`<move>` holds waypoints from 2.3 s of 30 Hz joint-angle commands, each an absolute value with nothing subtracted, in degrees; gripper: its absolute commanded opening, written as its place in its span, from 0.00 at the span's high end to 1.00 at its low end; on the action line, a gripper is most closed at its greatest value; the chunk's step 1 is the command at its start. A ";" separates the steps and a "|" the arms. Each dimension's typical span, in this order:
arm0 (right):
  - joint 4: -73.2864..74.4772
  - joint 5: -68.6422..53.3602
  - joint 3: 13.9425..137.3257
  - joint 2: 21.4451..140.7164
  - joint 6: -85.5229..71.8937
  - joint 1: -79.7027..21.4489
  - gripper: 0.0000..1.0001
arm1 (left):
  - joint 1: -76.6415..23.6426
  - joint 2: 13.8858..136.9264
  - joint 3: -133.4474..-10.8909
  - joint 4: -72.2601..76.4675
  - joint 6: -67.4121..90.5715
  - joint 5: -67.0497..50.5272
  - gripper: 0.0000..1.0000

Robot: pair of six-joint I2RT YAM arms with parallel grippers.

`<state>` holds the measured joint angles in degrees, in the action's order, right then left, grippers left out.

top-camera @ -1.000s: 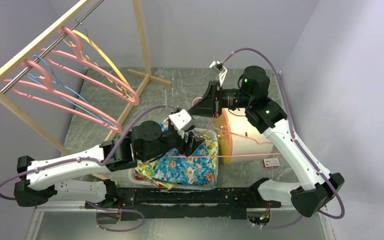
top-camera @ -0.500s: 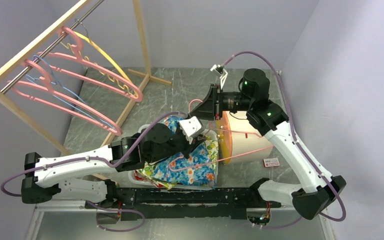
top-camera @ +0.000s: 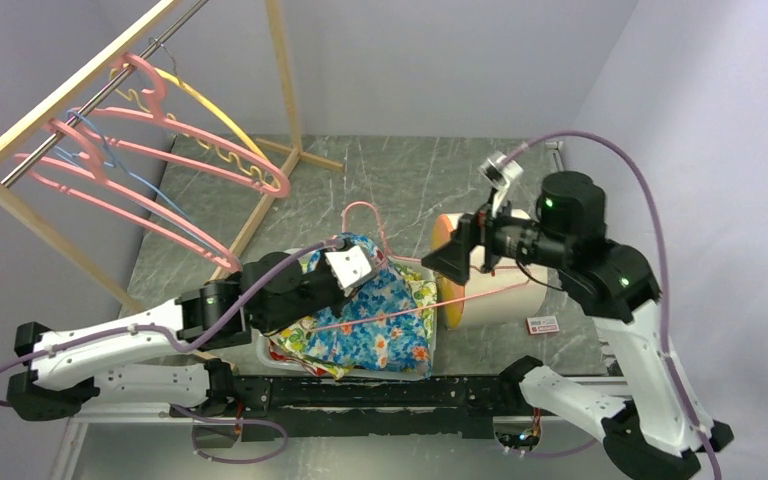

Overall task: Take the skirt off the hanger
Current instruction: Place the hanger at the clothesline.

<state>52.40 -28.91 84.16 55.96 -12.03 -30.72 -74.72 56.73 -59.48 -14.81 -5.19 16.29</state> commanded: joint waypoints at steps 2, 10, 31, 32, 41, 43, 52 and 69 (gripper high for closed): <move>62.39 -28.94 86.15 50.13 -7.28 -32.18 0.01 | -74.79 50.54 -58.61 -16.27 -10.94 14.77 0.93; 63.80 -30.39 83.11 45.52 -9.42 -34.40 0.40 | -74.75 47.39 -59.80 -20.47 -12.27 14.32 0.93; 60.87 -19.48 81.31 42.02 -10.17 -34.89 1.00 | -74.72 48.77 -61.74 -20.84 -7.24 14.73 0.35; 59.91 -17.72 81.00 41.09 -10.18 -34.92 1.00 | -74.77 48.76 -61.52 -21.17 -6.41 14.68 0.25; 41.38 -11.20 75.25 41.37 -11.32 -34.85 1.00 | -74.79 49.25 -64.15 -24.64 2.19 12.88 0.01; 34.45 -8.69 74.81 44.36 -11.55 -34.82 1.00 | -74.75 48.78 -64.18 -24.52 3.53 10.69 0.01; 4.31 -12.61 77.31 65.61 -7.83 -34.91 1.00 | -74.74 47.21 -62.26 -24.46 10.92 4.73 0.01; -15.11 -22.03 97.63 96.66 -9.02 -39.58 1.00 | -74.88 43.52 -59.00 -24.41 14.24 7.35 0.01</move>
